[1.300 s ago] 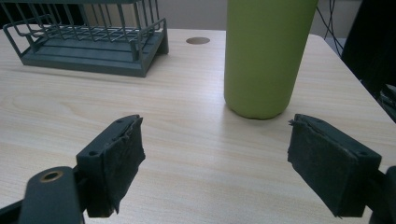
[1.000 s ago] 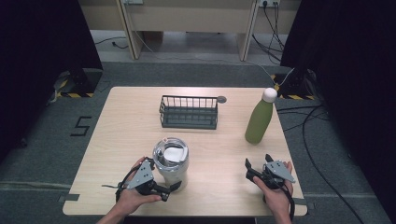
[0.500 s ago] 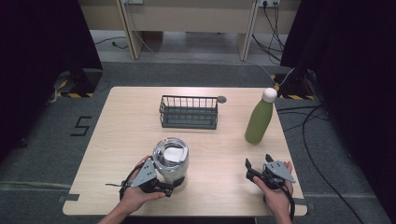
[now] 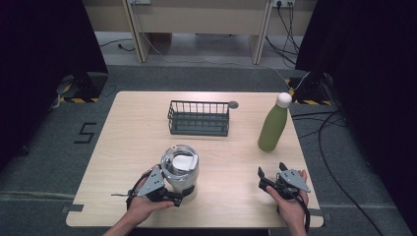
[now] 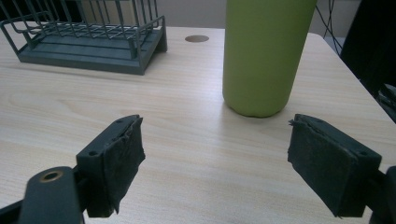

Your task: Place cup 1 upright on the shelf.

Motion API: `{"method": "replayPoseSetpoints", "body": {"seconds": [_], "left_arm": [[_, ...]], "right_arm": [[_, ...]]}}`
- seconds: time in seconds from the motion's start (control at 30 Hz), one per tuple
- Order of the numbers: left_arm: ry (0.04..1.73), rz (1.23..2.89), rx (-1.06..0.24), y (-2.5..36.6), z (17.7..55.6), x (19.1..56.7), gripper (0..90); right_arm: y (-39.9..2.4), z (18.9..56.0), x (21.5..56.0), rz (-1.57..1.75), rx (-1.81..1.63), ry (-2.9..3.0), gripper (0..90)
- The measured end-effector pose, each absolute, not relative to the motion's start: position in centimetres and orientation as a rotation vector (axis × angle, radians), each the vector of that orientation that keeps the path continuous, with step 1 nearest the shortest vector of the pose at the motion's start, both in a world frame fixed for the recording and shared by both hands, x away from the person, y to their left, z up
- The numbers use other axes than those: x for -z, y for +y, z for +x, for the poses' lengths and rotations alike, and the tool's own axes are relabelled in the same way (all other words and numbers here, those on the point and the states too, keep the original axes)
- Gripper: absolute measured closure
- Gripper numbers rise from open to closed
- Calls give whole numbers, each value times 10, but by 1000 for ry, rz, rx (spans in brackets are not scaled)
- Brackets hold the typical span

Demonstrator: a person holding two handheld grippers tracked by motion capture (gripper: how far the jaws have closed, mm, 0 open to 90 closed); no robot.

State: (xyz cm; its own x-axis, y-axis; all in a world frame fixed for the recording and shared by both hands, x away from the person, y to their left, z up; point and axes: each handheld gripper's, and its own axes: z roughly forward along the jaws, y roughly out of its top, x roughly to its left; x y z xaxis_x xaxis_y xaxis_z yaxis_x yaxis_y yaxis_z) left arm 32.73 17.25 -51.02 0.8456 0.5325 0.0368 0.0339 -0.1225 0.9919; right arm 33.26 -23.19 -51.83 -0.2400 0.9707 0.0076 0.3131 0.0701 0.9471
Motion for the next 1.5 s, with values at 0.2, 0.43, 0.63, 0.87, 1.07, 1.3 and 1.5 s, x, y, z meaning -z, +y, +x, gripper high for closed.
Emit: {"method": "replayPoseSetpoints", "body": {"seconds": [0.2,0.43,0.63,0.87,1.07,1.3,1.5], "left_arm": [[455,1665,-449,172,327,509,96],[458,1670,-454,172,326,508,96],[455,1679,-453,172,325,507,95],[443,1674,-458,172,324,503,96],[445,1658,-464,174,325,496,95],[450,1657,-478,176,328,491,95],[456,1653,-481,177,331,486,95]], "right_arm": [[-232,333,519,1297,-1188,1649,181],[-233,333,519,1299,-1189,1646,181],[-233,333,519,1300,-1191,1645,181],[-233,333,519,1302,-1189,1643,181],[-233,333,519,1303,-1191,1639,181],[-232,333,518,1303,-1190,1638,181],[-233,333,518,1304,-1190,1635,181]]}}
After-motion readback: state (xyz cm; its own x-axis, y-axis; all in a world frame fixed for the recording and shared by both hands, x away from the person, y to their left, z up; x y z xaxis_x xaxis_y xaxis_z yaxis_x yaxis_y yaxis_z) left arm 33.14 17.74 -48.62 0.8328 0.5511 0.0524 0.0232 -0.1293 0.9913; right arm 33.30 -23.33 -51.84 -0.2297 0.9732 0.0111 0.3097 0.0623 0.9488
